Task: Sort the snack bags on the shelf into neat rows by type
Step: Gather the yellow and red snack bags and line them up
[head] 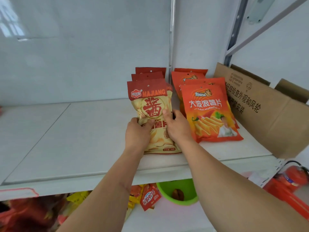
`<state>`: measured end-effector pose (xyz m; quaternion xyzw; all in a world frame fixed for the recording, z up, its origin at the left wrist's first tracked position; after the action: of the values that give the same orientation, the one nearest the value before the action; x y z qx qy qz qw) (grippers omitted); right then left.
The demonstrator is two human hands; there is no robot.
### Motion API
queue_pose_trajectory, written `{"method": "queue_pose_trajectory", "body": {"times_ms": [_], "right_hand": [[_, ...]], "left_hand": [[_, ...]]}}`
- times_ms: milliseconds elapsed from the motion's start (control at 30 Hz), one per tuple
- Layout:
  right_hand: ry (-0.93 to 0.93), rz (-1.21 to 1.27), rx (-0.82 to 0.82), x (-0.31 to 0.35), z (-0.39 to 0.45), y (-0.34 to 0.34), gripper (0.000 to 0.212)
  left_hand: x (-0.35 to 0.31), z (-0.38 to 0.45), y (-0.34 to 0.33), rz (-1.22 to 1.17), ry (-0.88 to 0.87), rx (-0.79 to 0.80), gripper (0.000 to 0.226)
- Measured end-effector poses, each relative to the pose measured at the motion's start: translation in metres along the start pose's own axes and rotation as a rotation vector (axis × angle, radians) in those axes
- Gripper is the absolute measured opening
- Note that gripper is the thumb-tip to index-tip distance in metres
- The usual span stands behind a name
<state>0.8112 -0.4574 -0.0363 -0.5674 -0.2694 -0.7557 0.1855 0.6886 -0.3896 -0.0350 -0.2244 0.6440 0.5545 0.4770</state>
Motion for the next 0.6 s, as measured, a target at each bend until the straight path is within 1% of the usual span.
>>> {"method": "queue_pose_trajectory", "body": {"times_ms": [133, 267, 333, 433, 467, 533, 600], "right_hand": [[-0.01, -0.045, 0.005, -0.001, 0.003, -0.002, 0.054], [-0.014, -0.077, 0.019, 0.001, 0.004, -0.001, 0.052], [-0.015, -0.122, 0.018, 0.004, 0.003, -0.001, 0.057], [0.006, -0.214, -0.043, 0.013, -0.001, -0.002, 0.072], [0.041, -0.265, -0.072, 0.017, -0.004, -0.004, 0.073], [0.156, -0.408, -0.134, 0.025, -0.012, -0.008, 0.072], [0.314, -0.559, -0.173, 0.034, -0.021, -0.018, 0.064]], "left_hand": [[-0.001, 0.0, -0.002, 0.044, -0.002, -0.026, 0.028], [-0.004, -0.001, 0.0, 0.08, 0.008, -0.009, 0.032], [-0.006, -0.003, 0.004, 0.063, 0.024, 0.004, 0.043], [-0.005, -0.006, 0.015, 0.067, 0.035, -0.012, 0.064], [-0.003, -0.007, 0.02, 0.075, 0.033, -0.028, 0.067], [0.002, -0.007, 0.033, 0.111, 0.026, -0.07, 0.066], [0.011, -0.007, 0.052, 0.26, -0.011, -0.113, 0.057]]}}
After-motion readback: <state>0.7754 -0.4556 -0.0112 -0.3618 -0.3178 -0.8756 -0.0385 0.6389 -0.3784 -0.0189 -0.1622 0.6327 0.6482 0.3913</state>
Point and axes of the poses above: each hand's wrist, its own z-axis towards the middle knuckle, its own y-axis out of the back of the hand, x = y × z, the point moved 1 cm from there along z, towards the middle knuckle, and after that the axes turned 14 degrees about z, right-handed, at the moved point
